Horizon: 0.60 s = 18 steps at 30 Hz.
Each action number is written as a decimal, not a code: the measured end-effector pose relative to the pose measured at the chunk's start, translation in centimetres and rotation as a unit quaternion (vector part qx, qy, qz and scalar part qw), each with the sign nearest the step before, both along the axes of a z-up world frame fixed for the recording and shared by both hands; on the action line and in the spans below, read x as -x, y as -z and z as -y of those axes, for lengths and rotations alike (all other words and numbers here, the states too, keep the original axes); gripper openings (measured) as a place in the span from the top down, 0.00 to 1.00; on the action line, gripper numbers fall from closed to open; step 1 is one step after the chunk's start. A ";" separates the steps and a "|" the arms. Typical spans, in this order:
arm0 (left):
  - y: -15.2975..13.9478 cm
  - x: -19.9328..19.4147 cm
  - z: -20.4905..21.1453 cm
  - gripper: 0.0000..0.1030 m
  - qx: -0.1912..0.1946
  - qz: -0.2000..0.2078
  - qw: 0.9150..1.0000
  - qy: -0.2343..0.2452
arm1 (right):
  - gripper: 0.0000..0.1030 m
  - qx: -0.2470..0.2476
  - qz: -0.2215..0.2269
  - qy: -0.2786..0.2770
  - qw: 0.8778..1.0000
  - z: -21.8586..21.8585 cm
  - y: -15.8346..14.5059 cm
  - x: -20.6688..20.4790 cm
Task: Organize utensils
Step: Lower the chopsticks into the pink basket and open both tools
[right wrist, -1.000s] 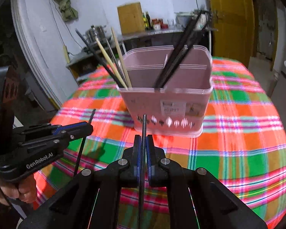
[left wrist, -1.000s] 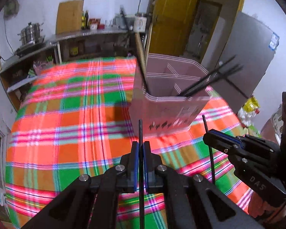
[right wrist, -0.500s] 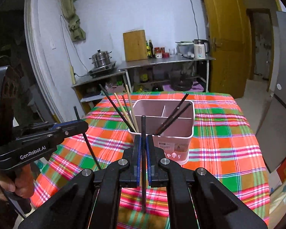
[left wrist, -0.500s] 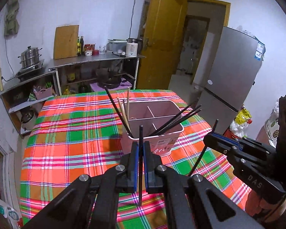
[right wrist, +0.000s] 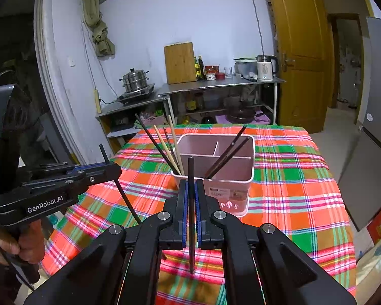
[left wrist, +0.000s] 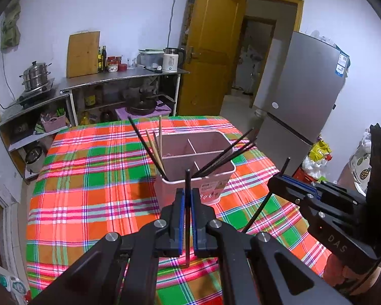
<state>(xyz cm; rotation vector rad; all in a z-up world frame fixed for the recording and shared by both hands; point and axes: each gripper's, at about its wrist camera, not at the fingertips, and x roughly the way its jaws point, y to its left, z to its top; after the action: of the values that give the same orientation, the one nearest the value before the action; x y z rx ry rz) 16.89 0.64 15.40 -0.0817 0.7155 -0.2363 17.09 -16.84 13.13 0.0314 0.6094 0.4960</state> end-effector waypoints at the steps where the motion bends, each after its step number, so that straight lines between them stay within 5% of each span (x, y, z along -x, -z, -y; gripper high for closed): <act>1: -0.2 -0.2 -0.1 0.96 -0.001 0.001 1.000 0.000 | 0.96 -0.002 0.002 0.000 1.000 0.1 -0.1 -0.1; 18: -9.6 -3.7 -1.0 0.96 0.038 0.081 0.996 -0.019 | 0.96 -0.072 0.105 0.035 0.991 1.2 -7.9 -2.7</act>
<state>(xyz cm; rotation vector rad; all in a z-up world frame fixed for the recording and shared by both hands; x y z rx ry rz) 20.59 1.67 24.99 -0.1471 0.5427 -0.2305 19.76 -18.09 21.08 0.1356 0.3649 0.4686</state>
